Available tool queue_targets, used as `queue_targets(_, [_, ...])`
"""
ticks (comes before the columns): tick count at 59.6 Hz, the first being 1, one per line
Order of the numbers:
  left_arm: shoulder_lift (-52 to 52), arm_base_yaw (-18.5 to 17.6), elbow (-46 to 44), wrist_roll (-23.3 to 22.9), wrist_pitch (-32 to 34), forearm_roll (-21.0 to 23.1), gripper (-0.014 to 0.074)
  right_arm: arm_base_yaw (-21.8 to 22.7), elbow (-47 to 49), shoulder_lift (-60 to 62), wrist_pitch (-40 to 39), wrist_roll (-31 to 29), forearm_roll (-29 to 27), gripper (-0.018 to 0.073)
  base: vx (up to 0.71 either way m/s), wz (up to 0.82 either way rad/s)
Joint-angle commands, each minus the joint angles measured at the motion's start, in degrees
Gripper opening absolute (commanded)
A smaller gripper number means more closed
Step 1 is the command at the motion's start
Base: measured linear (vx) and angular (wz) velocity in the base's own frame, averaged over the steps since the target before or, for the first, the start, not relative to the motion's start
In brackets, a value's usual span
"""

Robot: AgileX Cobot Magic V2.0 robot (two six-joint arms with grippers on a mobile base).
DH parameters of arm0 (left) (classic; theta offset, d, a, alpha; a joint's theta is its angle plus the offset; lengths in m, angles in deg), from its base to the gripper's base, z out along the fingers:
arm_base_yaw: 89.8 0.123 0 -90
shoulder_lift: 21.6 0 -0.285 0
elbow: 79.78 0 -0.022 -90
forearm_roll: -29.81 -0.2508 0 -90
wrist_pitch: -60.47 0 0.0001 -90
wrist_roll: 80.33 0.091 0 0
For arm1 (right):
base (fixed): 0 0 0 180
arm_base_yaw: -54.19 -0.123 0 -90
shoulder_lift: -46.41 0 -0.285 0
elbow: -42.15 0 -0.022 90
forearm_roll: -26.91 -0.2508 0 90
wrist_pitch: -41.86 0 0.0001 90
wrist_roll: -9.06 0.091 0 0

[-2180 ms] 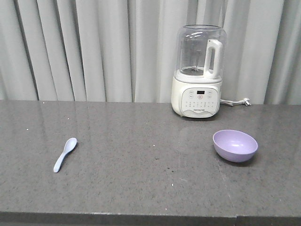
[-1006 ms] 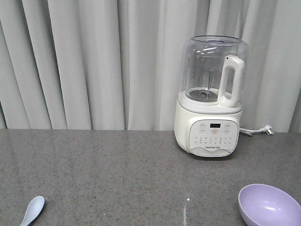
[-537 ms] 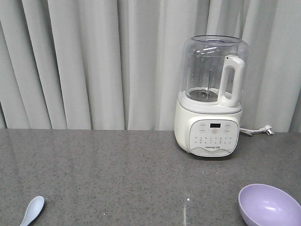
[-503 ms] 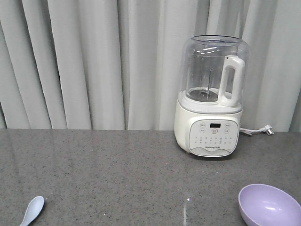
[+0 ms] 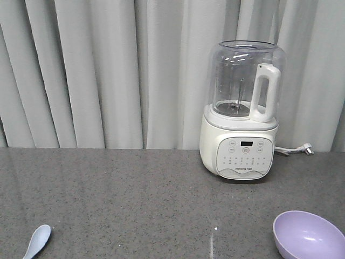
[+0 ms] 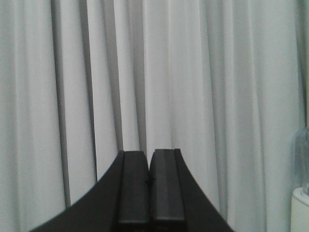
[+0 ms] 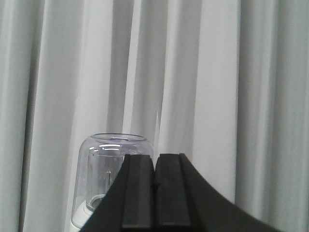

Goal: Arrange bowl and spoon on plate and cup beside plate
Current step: 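Drive the base toward the white spoon and lavender bowl, then lower the left gripper onto the white spoon and close it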

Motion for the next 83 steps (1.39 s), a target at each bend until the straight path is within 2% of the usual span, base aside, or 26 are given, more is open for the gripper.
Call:
queue_targets(1, [6.22, -0.49, -4.36, 0.00, 2.93, 0.57, -0.0006, 0.37, 5.57, -7.46, -3.29, 0.25, 0.06, -0.0008, 0.00, 0.00])
queue_targets(8, [11.62, -0.49, -4.11, 0.00, 5.57, 0.57, -0.0006, 0.37, 7.41, -14.27, -6.47, 1.34, -0.26, -0.0008, 0.00, 0.00])
queue_targets(19, [16.46, -0.49, -4.11, 0.00, 4.34, 0.57, 0.0000, 0.37, 7.41, -17.74, -1.77, 1.34, -0.73, -0.0006, 0.00, 0.00])
queue_targets(23, [17.36, -0.49, -4.11, 0.00, 3.66, 0.57, 0.0029, 0.37, 7.41, -17.88, -0.18, 0.86, -0.58, 0.0010, 0.00, 0.00])
queue_targets(28, [18.95, -0.49, -4.11, 0.00, 3.25, 0.57, 0.0111, 0.37, 7.41, -17.88, 1.27, -1.56, -0.20, 0.0072, 0.00, 0.00])
queue_targets(35, [20.45, -0.49, -4.11, 0.00, 2.63, 0.57, 0.0289, 0.37, 7.41, -17.88, 1.90, -4.66, -0.04, 0.0265, 0.00, 0.00])
queue_targets(43, [21.69, -0.49, -4.11, 0.00, 0.87, 0.63, 0.0525, 0.37, 7.41, -17.88, 1.14, -4.41, -0.04, 0.0587, 0.00, 0.00])
queue_targets(48, [22.79, -0.49, -4.11, -0.66, -2.28, 1.34, 0.0603, 0.37, 7.41, -17.88, 0.13, -3.34, -2.50, 0.0732, 0.00, 0.00])
queue_targets(53, [24.19, -0.49, -4.33, -0.45, -10.52, 3.09, 0.0623, 0.37, 7.41, -17.97, 1.64, -2.80, -6.25, 0.0728, 0.00, 0.00])
queue_targets(59, [27.52, -0.49, -6.24, 0.34, -20.38, 3.37, 0.0611, 0.37, 7.41, -19.60, 5.78, -4.12, -6.52, 0.0710, 0.00, 0.00])
queue_targets(69, [38.59, -0.49, -15.26, 3.70, -36.88, 8.66, 0.0594, -1.38, 7.41, -23.89, 10.05, -4.52, -6.45, 0.0654, 0.00, 0.00])
queue_targets(74, [43.34, -0.49, -17.52, 5.14, -41.00, 10.25, 0.0590, -1.80, 7.41, -25.66, 11.04, -4.59, -6.55, 0.0627, 0.00, 0.00])
queue_targets(83, [49.45, -0.49, -17.64, 4.85, -41.97, 9.98, 0.0590, -1.74, 7.41, -27.22, 11.39, -4.59, -6.36, 0.0588, 0.00, 0.00])
